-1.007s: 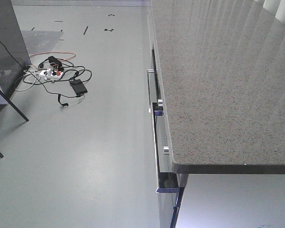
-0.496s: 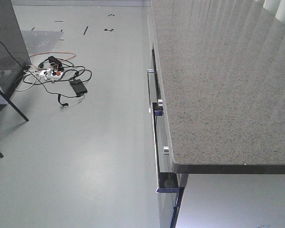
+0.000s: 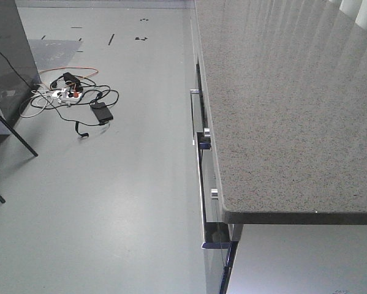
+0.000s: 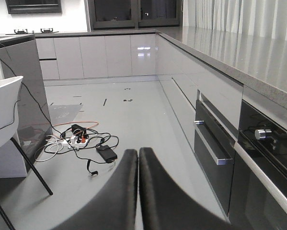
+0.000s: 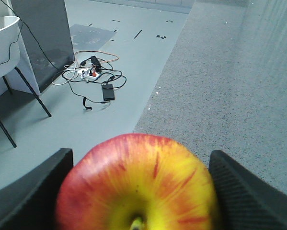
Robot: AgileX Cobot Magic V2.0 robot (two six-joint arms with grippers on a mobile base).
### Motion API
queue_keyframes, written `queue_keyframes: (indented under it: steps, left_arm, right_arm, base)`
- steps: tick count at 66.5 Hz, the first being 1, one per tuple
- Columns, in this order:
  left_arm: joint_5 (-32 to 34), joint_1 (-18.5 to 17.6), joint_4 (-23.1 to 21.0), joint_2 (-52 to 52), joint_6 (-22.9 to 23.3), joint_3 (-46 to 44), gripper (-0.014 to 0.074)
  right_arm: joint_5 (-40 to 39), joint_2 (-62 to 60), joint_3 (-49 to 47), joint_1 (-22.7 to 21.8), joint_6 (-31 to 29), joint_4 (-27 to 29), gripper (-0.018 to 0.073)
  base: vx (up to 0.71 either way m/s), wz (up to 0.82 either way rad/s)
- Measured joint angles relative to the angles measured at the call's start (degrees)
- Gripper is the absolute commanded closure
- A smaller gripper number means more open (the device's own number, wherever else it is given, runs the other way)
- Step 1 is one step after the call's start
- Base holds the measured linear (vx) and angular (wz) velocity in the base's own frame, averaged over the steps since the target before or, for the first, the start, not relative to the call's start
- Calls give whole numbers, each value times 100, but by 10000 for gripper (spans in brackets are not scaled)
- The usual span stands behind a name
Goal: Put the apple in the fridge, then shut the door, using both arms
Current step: 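Lift the apple off the countertop with the right gripper, then turn the base away from the counter, holding the apple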
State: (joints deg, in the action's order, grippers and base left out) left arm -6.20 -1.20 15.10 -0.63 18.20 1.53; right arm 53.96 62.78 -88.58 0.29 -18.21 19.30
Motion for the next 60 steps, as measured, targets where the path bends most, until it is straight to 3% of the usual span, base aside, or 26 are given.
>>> queue_keyframes:
  steps: [31,60]
  left_arm:
    - [0,0,0,0,0,0,604]
    - [0,0,0,0,0,0,604]
  right_arm:
    - [0,0,0,0,0,0,410]
    - [4,0,0,0,0,0,410]
  base:
    - [0,7]
    - [1,33]
